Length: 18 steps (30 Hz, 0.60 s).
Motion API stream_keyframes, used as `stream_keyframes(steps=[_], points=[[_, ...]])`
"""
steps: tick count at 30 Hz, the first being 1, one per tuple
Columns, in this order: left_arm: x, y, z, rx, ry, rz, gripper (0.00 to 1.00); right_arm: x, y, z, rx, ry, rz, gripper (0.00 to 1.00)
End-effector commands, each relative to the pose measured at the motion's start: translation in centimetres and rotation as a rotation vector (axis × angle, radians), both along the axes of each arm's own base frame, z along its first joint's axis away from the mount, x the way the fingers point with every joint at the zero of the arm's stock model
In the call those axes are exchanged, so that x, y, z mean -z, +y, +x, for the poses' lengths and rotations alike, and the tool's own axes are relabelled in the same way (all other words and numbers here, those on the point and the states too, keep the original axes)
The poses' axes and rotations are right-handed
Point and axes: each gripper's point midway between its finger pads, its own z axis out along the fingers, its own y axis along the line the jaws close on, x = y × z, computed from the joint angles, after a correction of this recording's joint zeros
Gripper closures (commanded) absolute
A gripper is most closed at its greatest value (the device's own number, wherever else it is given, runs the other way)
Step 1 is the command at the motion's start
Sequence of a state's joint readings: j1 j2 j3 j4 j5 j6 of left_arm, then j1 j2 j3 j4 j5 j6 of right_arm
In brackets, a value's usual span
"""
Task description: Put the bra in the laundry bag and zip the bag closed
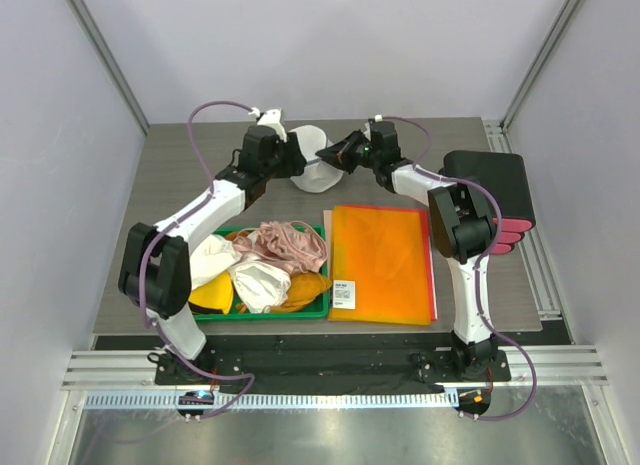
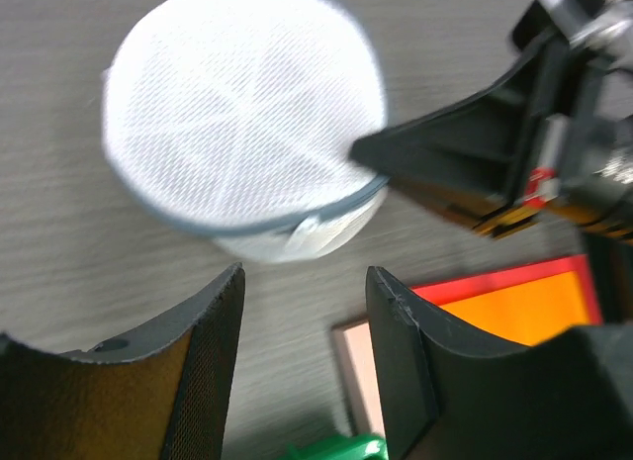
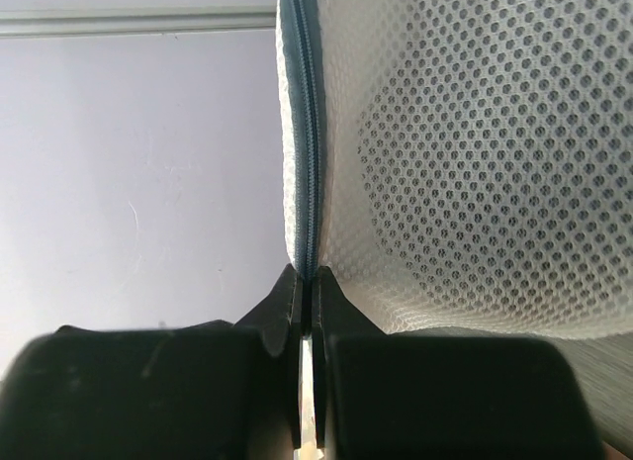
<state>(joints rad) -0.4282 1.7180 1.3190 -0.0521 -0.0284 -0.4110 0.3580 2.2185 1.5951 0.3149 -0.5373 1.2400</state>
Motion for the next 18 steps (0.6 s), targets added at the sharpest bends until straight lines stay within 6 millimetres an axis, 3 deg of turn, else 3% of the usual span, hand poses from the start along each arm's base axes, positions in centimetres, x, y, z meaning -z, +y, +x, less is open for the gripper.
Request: stream_keyframes(steps=[1,7,11,14,18], points=[[-2.7,-2.5,0.9,0.06,-0.068,-0.069,0.47,-7.3,0.6,-1.1,-0.024,-0.117,0.119,0.98],[-2.2,-2.9,0.5,0.071,-0.059,-0.063,0.53,-7.4,0.6,-1.2,-0.02,-0.105,0.148,0.99],[-1.3,-2.4,-0.1,0.079,-0.059,-0.014,0.47,-7.3,0.6,-1.2,-0.023,-0.097,0.158,0.99],[-0.1,-1.4,0.1,0.048,-0.041,0.047,0.42,-7.5,0.8,-1.4,-0.03,-0.102,0.163,0.99],[1.3,-1.4,1.0,0.055,-0.009,0.102,0.4,-7.6,1.3,-1.5,-0.037,-0.102,0.173,0.99]])
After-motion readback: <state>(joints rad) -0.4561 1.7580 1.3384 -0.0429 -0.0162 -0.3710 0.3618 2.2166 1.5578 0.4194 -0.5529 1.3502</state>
